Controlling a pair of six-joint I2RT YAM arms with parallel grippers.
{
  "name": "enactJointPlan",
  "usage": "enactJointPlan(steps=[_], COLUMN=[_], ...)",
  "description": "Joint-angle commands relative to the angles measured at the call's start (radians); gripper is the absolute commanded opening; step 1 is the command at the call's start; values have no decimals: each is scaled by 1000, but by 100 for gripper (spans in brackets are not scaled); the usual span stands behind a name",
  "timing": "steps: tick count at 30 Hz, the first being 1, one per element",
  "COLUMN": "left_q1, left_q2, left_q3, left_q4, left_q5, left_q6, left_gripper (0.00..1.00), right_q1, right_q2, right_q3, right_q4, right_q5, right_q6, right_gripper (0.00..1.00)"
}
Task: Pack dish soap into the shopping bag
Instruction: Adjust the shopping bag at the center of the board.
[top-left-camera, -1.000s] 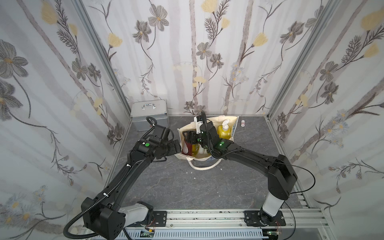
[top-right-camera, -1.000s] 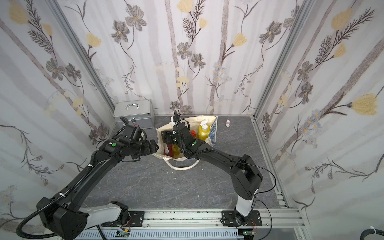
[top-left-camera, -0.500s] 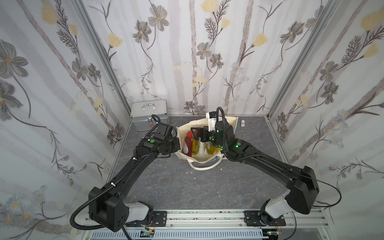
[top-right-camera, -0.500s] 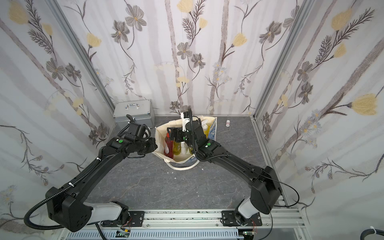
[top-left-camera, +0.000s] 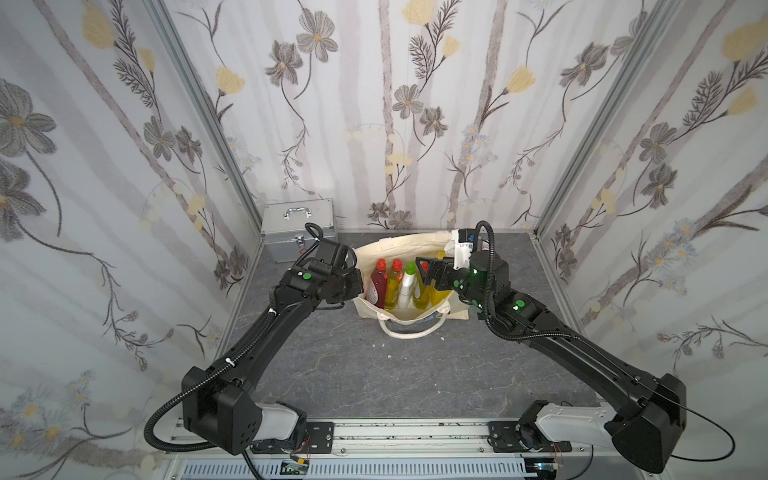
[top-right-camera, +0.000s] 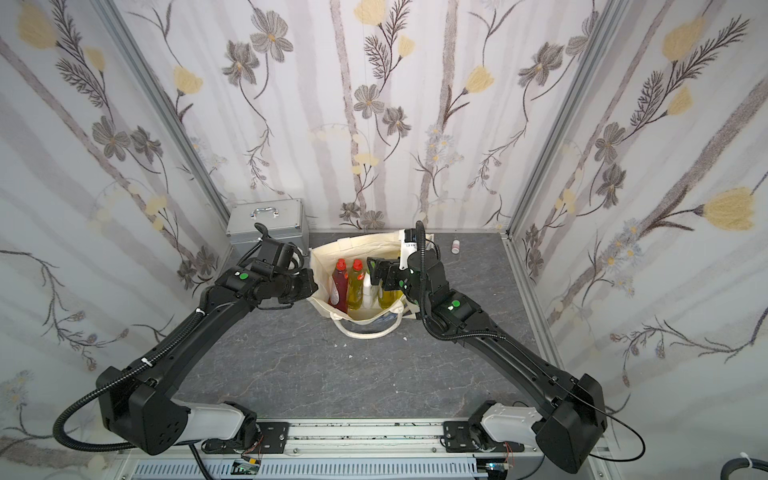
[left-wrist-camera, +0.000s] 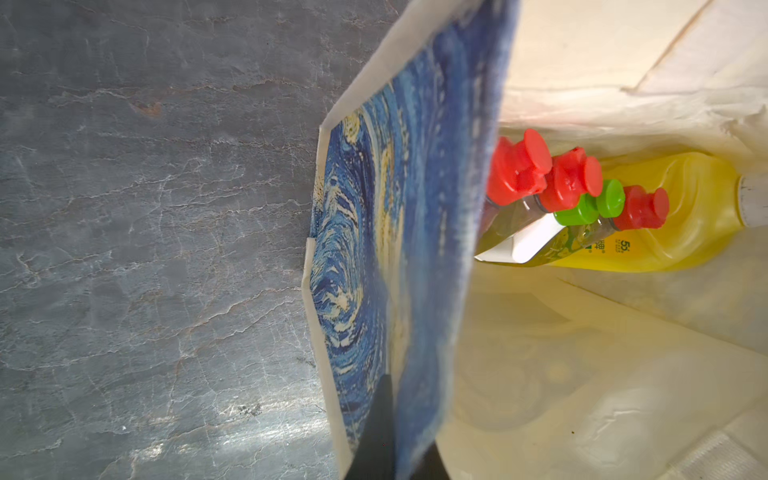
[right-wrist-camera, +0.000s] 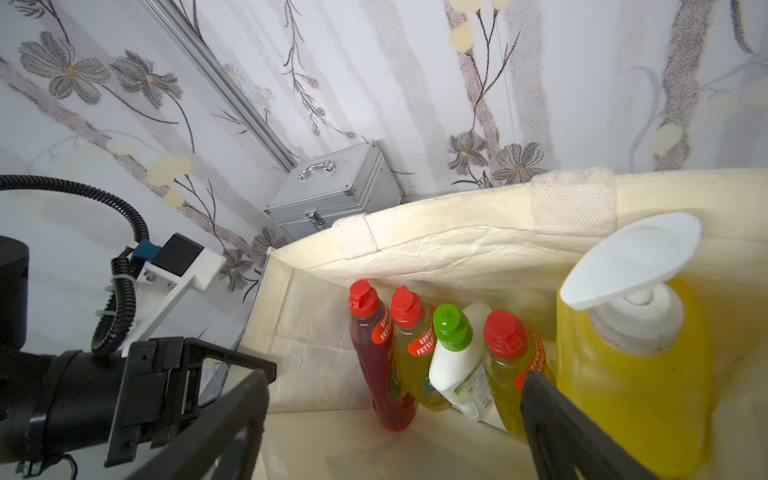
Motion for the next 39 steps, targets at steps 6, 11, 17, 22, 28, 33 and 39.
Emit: enactJointPlan(steps=[6,11,17,22,28,33,39], left_q1=[1,0,-9,-15,-19,-22,-23], left_q2=[29,47,50,48,39,30,22], left_q3=[79,118,149,160,157,162,195], left_q4=[49,41,32,22,21,16,5], left_q5=[7,21,21,23,24,26,24], left_q6=[-26,-37,-47,-49,-55,-57,-62], left_gripper=[0,0,0,0,0,0,0], right_q1=[-28,-42,-53,-64,-68,-68,-68], right_q2=[-46,-54,-74,-80,-86,-90,-97], right_q3=[-40,-57,-74,-86,-94,-94,-92], right_q4=[-9,-9,-9,-9,-8,-7,-9], right_q5=[25,23,33,30,31,31,36], right_q6=[-5,-3,1,7,13,15,11], right_gripper=[95,95,95,95,95,96,99])
